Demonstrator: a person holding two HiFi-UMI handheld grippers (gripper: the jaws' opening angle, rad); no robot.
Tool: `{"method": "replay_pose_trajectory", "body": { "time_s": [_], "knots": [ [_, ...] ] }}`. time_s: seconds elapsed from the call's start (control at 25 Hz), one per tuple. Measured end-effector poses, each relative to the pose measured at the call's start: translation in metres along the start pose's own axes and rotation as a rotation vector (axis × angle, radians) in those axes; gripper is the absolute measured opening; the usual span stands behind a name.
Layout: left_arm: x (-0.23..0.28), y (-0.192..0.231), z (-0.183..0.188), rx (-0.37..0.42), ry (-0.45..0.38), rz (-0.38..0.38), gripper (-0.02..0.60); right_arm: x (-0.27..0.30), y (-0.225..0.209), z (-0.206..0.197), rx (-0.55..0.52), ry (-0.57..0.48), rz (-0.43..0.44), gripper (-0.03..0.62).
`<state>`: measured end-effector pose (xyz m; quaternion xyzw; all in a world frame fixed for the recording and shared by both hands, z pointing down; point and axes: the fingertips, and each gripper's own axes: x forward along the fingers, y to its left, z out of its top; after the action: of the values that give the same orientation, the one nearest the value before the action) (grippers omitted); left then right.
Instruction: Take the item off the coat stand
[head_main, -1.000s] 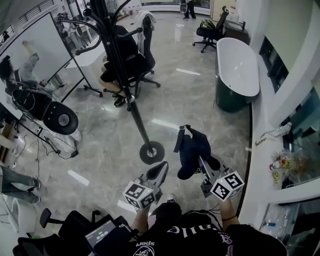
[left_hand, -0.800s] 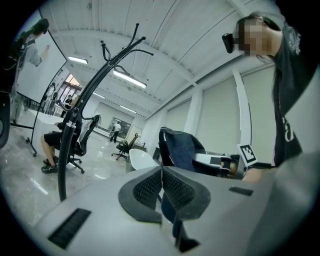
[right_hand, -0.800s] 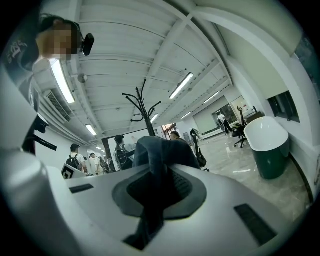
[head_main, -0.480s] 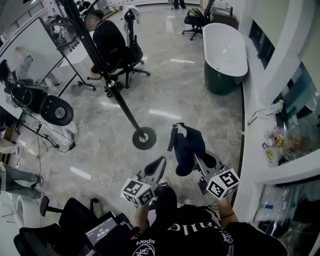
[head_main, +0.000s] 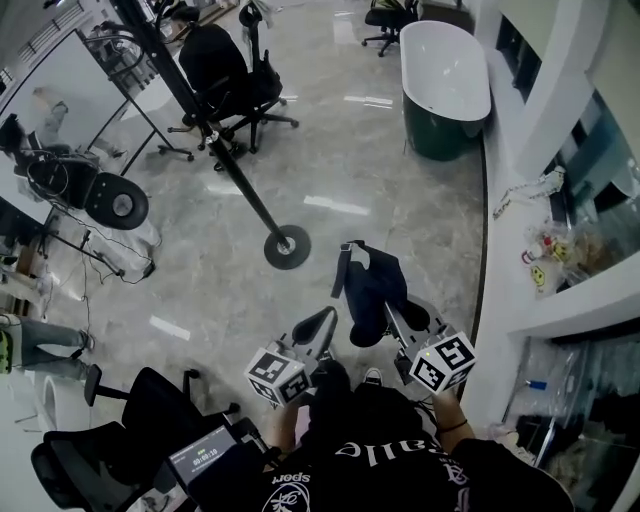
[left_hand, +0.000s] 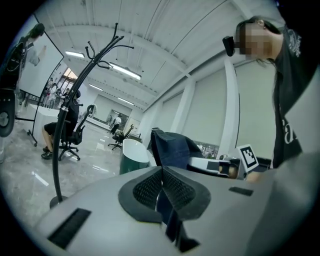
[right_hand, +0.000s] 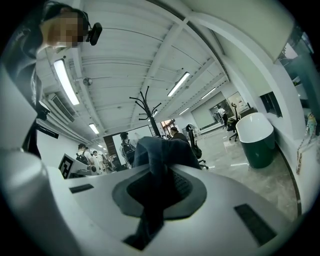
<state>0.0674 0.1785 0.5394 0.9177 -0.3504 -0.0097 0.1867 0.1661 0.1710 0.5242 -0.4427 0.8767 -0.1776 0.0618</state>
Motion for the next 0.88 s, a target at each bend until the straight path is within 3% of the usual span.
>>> {"method": "replay_pose_trajectory", "body": {
  "time_s": [0.4,0.88],
  "knots": [
    [-0.038,-0.017,0.001,0.049,0.006,-0.068,0.003,-0.014,0.034,-0.019,-0.021,0.006,-0.05,0.035],
    [-0.178,0.022,-0.004,0.065,0.007,-0.071,0.003,0.021,0.158,-0.069,0.015,-0.007,-0.062,0.035]
  ]
}}
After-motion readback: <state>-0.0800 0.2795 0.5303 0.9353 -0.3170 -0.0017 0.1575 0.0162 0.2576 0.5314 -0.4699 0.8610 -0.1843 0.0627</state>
